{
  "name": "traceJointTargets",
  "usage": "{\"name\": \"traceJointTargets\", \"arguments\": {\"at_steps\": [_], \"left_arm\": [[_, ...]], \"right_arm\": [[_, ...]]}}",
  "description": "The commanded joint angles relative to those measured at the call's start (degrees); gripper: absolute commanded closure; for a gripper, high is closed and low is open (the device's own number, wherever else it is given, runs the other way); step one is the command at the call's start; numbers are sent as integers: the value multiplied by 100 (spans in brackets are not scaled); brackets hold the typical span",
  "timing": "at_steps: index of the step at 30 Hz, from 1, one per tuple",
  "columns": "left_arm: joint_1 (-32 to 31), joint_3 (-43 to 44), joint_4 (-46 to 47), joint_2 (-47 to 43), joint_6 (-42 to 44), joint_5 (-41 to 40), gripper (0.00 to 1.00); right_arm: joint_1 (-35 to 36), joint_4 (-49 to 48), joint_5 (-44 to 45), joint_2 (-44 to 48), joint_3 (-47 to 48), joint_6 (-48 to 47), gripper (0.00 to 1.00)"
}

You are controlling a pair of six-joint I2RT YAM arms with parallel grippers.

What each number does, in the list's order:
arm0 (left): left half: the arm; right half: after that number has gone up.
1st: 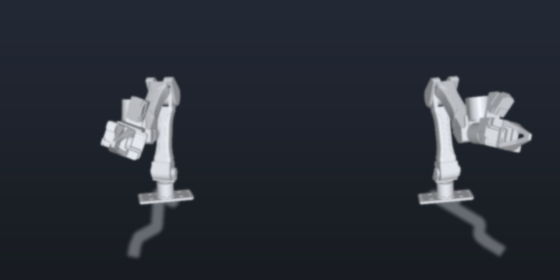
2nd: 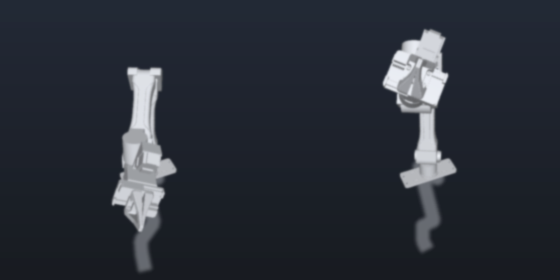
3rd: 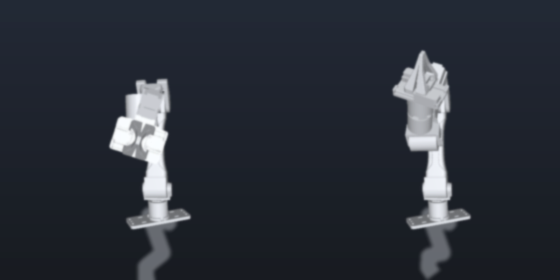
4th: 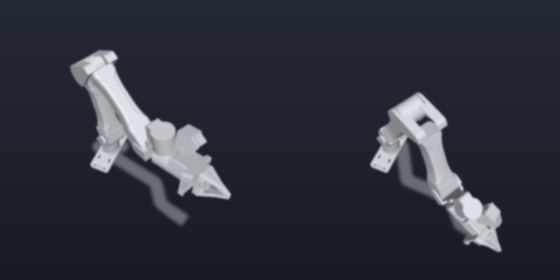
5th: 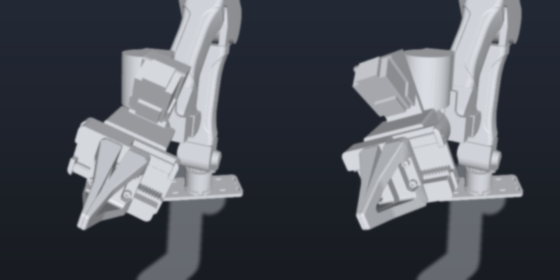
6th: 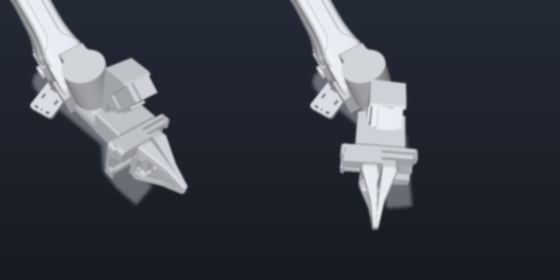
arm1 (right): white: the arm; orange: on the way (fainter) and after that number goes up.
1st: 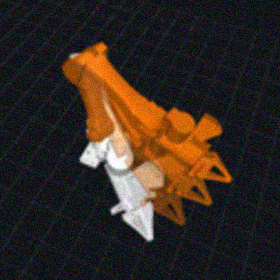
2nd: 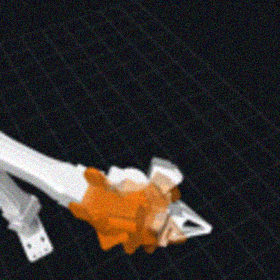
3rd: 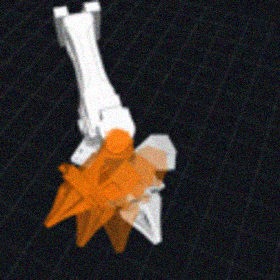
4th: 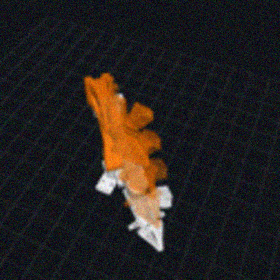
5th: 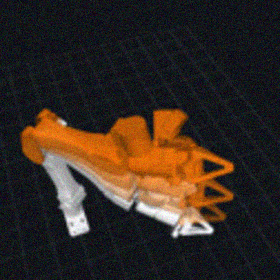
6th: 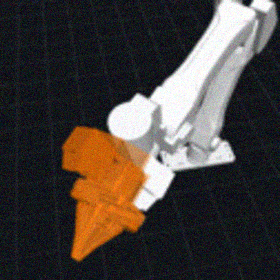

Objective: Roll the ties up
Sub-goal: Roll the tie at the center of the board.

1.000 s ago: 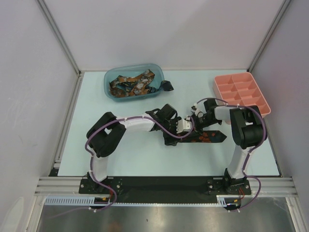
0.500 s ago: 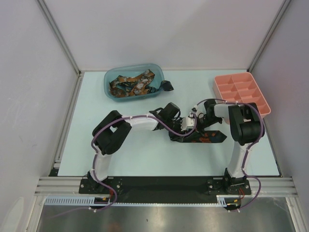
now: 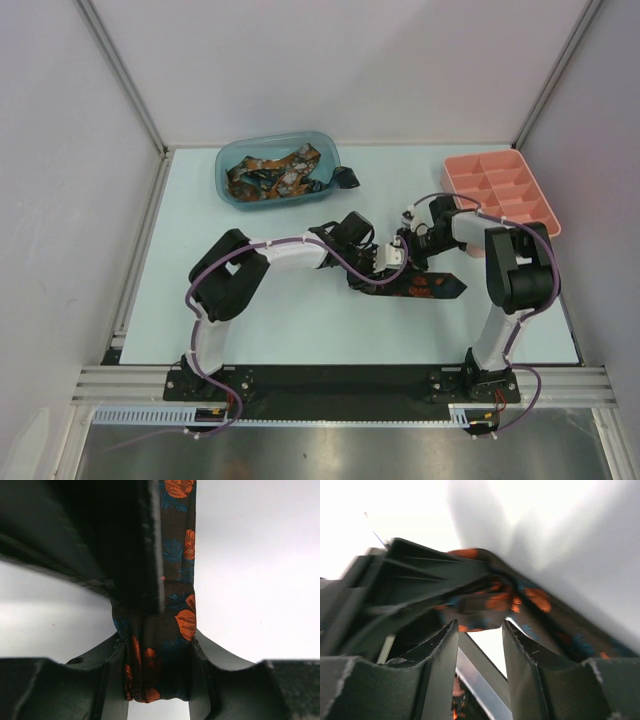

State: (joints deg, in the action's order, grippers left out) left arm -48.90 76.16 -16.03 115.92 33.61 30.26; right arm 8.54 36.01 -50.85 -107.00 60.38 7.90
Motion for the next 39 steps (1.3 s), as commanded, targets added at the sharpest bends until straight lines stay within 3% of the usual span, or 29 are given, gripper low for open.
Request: {"name": "traceJointTargets", "arguments": {"at_steps": [1,10,13,14,16,21,23,29,39], "left_arm": [[4,-40,-681,27,41,-336,73],[4,136,-787,133,50,-398,70],[4,145,-787,133,32,-407,67],[4,136,-787,115,15,-416,65],[4,119,-752,98,-38,-416,59],[91,-66,-376,-279,-292,-284,29],[153,-198,-95,-507,-433,-196,22],[188,-216,267,-667,-600,164,11],[22,223,610,-44,-706,516,3]], "right_arm": [[131,-498,-267,452,-52,343,55],[517,-955,-119,-66,-176,572,60],[518,-920,31,-198,-167,450,73],[500,-868,101,-233,-158,414,89],[439,-771,198,-304,-132,292,100],[210,-455,576,-339,-202,-34,100],[70,-349,848,-322,-246,-139,100],[-141,-95,1446,-260,-264,-341,100],[-63,275,2289,-312,-220,-553,100]]}}
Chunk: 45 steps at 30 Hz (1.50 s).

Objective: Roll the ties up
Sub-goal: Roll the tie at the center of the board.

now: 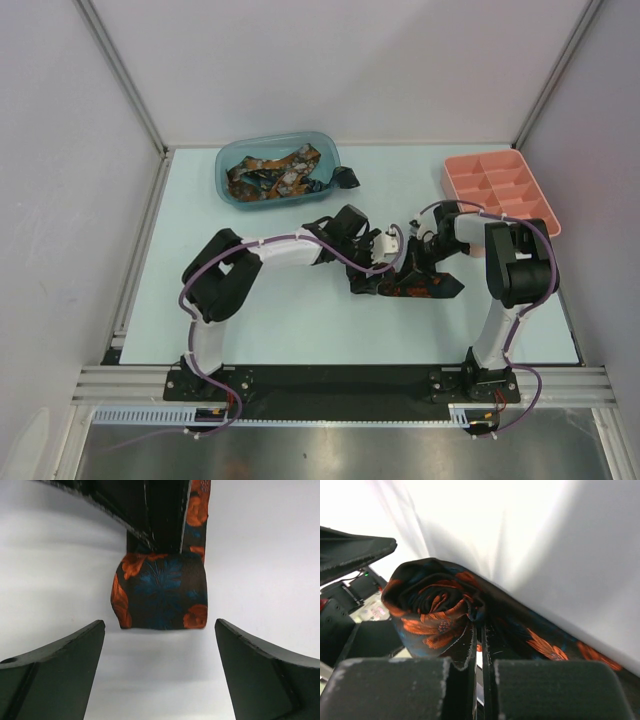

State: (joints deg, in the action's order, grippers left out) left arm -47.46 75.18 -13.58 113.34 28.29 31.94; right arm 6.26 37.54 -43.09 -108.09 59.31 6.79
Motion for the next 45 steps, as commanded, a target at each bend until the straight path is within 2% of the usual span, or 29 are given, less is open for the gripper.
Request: {"name": "traceJointTargets", "arguments": {"at_steps": [1,6,10,14,20,25,28,32,34,37,41,45], "left_arm": [[-132,374,444,293,-201,374,3],[-193,656,462,627,-307,549,6],[-193,753,270,742,-194,515,30],[-193,393,155,365,88,401,38],[-88,-494,-118,-426,405,75,52],[-17,-820,-382,-813,642,-337,65],[-35,-768,-688,-657,748,-575,70],[-131,-610,-944,-436,897,-864,73],[-175,-583,-1014,-366,967,-988,74],[-219,-478,-1172,-199,1020,-1067,75],[-228,-469,-1217,-145,1082,-1085,75],[-228,-443,-1217,-154,1073,-1085,73]], "right_arm": [[191,131,1540,-238,-104,-450,100],[288,104,1576,-265,19,-450,100],[463,104,1357,-308,142,-494,100],[937,43,1075,-432,362,-196,100],[1640,-589,698,-809,652,287,100],[1712,-871,320,-915,845,481,100],[1344,-792,-102,-591,749,517,89],[992,-460,-515,-11,644,385,66],[869,-327,-630,262,626,315,61],[850,-221,-823,561,494,349,58],[999,-545,-1008,640,301,674,52],[1246,-792,-956,413,178,842,52]]}}
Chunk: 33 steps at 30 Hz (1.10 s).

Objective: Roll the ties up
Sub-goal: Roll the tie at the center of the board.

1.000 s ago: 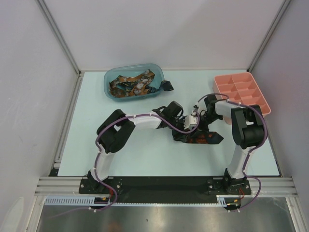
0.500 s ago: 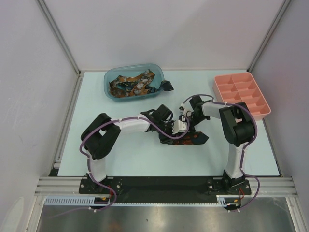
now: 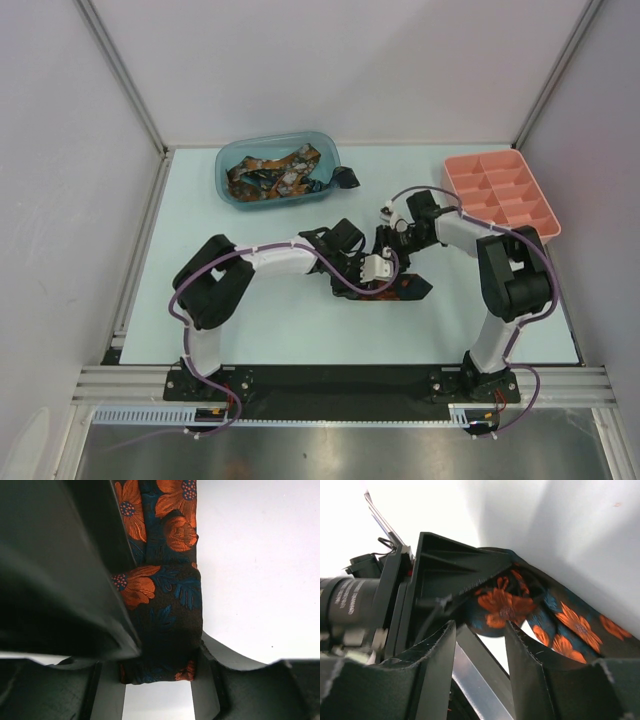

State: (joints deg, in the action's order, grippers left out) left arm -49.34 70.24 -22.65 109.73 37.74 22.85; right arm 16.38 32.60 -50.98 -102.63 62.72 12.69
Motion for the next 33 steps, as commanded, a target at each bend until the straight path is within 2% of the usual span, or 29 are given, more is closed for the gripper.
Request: {"name": "traceJointTargets", "arguments": {"at_steps": [1,4,5,7,8,10,13,14,16,17,20,24,25,33], "left_arm": [[-40,60,-301,215,120,-184,73],[-40,78,-301,233,76,-167,71],[-40,95,-284,241,59,-167,71],[-40,104,-257,242,6,-167,69],[-40,122,-240,250,-29,-184,66],[-14,122,-222,189,-117,-158,63],[30,87,-108,75,-284,-62,56],[73,69,-47,-12,-397,-9,46],[170,17,50,-153,-512,236,36],[197,-36,251,-337,-643,359,28],[214,-98,542,-531,-776,606,18],[214,60,674,-506,-978,957,11],[197,156,683,-462,-1013,1080,3],[39,675,903,100,-1269,1336,1]], "right_arm": [[269,-298,-106,-195,-198,234,53],[304,-219,105,-459,-111,85,55],[304,-132,141,-564,-76,33,60],[304,-70,342,-635,-41,-91,74],[304,26,422,-705,3,-161,88],[296,219,649,-767,47,-345,99],[260,361,974,-820,74,-591,100],[243,448,1054,-837,83,-644,100],[155,484,1343,-794,30,-767,100],[120,484,1415,-768,-5,-811,100],[23,546,1635,-671,-93,-952,100],[-74,607,1890,-530,-198,-1049,100],[-91,651,2021,-495,-216,-1058,100],[-127,1029,2373,-530,-181,-1251,100]]}}
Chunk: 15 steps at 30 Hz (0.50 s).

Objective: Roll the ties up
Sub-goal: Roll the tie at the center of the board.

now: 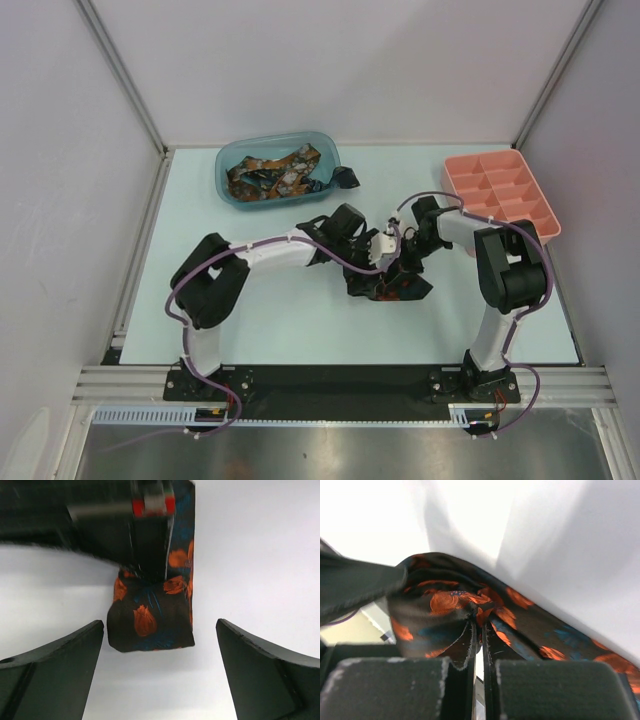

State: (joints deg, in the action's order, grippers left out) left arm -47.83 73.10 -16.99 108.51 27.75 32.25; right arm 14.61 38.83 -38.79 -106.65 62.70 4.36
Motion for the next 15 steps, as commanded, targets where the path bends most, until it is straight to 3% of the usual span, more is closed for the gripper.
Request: {"name": "traceJointTargets", "arguments": {"at_steps": [1,8,15], "left_arm": [[-147,485,389,345,-287,396,1],[-297,758,495,846,-446,150,3],[-376,566,74,831,90,-148,37]], "right_arm": [[77,476,1189,-137,-170,-418,100],[182,722,1356,-268,-56,-585,100],[-2,302,752,-234,-21,-462,100]]}}
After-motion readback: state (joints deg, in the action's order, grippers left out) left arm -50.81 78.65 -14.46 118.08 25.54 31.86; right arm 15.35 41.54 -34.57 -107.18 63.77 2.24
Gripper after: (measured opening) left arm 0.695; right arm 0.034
